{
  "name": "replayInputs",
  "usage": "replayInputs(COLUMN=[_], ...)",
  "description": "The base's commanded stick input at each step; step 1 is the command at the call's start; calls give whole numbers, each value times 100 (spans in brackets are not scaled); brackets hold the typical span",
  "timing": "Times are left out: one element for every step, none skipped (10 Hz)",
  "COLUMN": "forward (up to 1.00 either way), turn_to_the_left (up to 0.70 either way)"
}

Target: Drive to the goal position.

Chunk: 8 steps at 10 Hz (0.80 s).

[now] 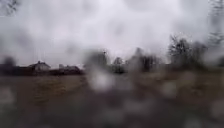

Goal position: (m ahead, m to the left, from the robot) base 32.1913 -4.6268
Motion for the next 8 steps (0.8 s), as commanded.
replayInputs(forward=[100,100,100,100,100,100,100,100], turn_to_the_left=[0,0,0,0,0,0,0,0])
